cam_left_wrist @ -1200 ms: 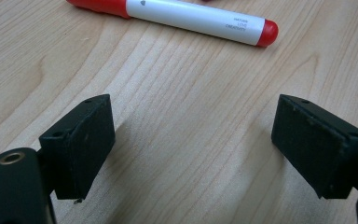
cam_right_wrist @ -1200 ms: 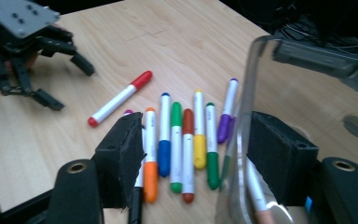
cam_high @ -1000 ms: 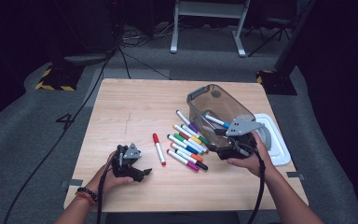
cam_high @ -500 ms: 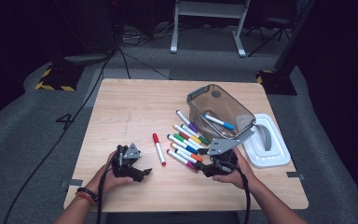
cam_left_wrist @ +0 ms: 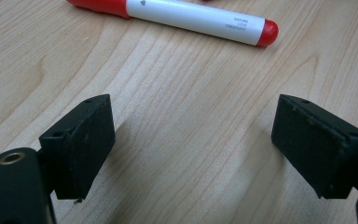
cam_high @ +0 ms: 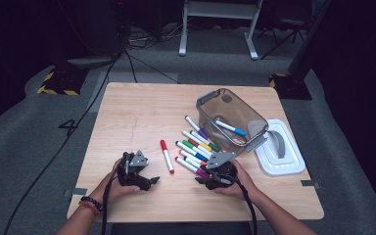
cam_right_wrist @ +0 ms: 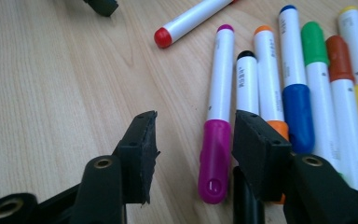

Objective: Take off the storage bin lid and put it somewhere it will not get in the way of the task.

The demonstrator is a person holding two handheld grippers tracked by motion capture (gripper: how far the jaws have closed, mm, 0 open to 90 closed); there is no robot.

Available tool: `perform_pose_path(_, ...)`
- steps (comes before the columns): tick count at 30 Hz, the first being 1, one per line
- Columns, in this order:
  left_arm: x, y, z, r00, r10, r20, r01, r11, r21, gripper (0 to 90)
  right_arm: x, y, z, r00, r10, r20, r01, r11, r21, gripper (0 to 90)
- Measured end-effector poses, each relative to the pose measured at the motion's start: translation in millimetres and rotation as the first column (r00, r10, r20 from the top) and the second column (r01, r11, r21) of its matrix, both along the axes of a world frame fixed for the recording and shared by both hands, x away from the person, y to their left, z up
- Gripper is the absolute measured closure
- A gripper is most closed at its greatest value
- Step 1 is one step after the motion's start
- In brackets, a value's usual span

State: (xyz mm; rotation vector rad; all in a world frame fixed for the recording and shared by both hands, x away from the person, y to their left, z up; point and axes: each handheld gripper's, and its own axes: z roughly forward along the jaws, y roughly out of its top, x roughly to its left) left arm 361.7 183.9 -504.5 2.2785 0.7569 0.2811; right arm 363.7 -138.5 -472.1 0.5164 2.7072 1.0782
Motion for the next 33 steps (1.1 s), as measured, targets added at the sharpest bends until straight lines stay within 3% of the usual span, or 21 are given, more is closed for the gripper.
perform_pose_path(6, 0.0, 0.0, 0.0, 1.0000, 0.000, 0.000, 0.000, 1.0000, 0.000, 13.8, 1.0, 6.4, -6.9, 0.9999, 0.009, 0.010, -0.009, 0.999, -0.031, 50.3)
perform_pose_path(11, 0.0, -0.1, 0.0, 1.0000, 0.001, 0.000, -0.001, 1.0000, -0.001, 13.8, 5.3, 7.7, -11.0, 0.9999, -0.011, -0.004, 0.011, 1.000, -0.023, 52.7)
perform_pose_path(16, 0.0, 0.0, 0.0, 1.0000, 0.000, 0.001, 0.000, 1.0000, 0.000, 13.8, 7.6, 12.6, -15.8, 0.9995, -0.018, -0.025, 0.017, 0.999, -0.049, 63.4)
perform_pose_path(22, 0.0, 0.0, 0.0, 1.0000, 0.000, 0.000, 0.000, 1.0000, 0.000, 13.7, 7.5, 11.7, -16.3, 0.9975, -0.052, -0.049, 0.050, 0.998, -0.037, 73.5)
perform_pose_path(33, 0.0, 0.0, 0.0, 1.0000, 0.000, 0.001, 0.000, 1.0000, 0.000, 13.8, 5.9, 6.2, -11.1, 0.9975, -0.058, -0.039, 0.056, 0.997, -0.055, 75.0)
